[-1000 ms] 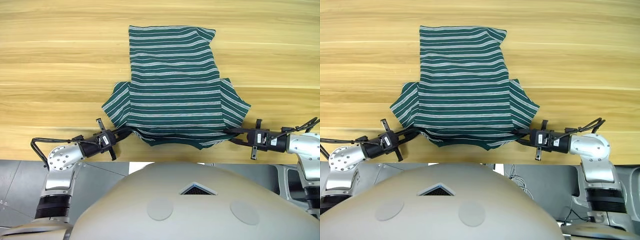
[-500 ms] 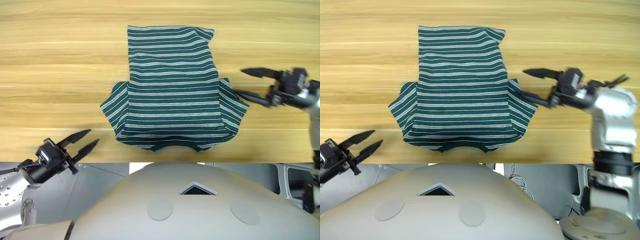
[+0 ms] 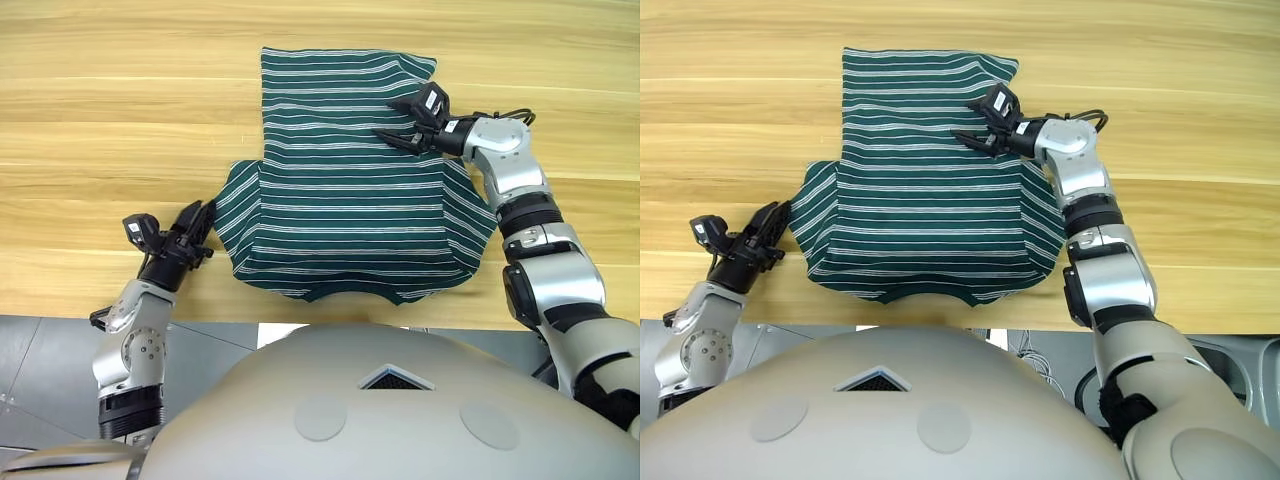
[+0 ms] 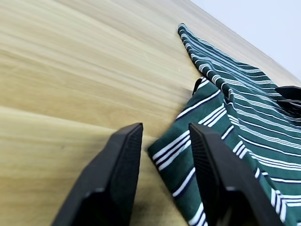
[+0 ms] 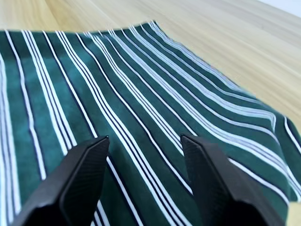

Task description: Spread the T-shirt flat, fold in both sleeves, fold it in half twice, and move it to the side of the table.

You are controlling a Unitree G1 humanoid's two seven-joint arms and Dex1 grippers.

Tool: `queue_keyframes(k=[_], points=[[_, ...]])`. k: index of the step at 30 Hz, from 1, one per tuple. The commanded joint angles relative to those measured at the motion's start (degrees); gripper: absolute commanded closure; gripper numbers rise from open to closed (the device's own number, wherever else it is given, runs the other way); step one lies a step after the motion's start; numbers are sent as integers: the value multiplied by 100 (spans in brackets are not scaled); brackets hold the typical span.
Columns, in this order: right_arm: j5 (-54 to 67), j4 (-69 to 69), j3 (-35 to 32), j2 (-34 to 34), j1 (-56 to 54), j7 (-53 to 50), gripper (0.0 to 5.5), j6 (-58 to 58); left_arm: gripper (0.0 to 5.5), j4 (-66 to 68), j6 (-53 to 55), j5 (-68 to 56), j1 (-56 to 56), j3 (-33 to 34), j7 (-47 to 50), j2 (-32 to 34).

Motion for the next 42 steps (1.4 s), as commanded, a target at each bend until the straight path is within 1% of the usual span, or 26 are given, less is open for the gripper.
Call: queue_keyframes(k=[1,3,8,9,14,18,24,28,32,36,38,40,42], points=[[-123,59,-9,59,-126,-40,267,-172,379,259,397,679,176,-451,285,-52],[-152,24,-14,74,-109,-50,267,-220,379,406,301,940,171,-536,304,-46],[-132,-193,-64,76,-49,-15,265,-224,454,678,-70,1729,194,-764,479,-35],[-122,-229,-77,76,-42,-10,265,-219,478,757,-168,1896,189,-794,509,-18],[-75,-378,-134,80,-19,3,265,-218,546,857,-517,2285,199,-775,522,35],[-71,-424,-164,98,-40,-26,265,-233,546,382,-879,2555,368,-806,511,35],[-137,-301,-171,142,-98,-127,265,-288,546,-368,-898,2198,482,-663,495,-125],[-174,-211,-137,153,-96,-138,265,-336,546,-1252,-912,2069,557,-696,552,-255],[-368,-108,41,186,-15,-159,265,-384,546,-2264,-835,1946,760,-1111,465,-353],[-686,105,274,158,-7,-200,265,-449,546,-2693,-879,1887,584,-1271,490,-420],[-814,214,342,154,-34,-267,265,-519,546,-2849,-737,1798,481,-1480,450,-419],[-883,310,380,165,-76,-317,265,-570,546,-2487,-518,2058,307,-2004,352,-395],[-946,378,445,201,-134,-368,265,-608,546,-1522,-321,2531,21,-2627,262,-386]])
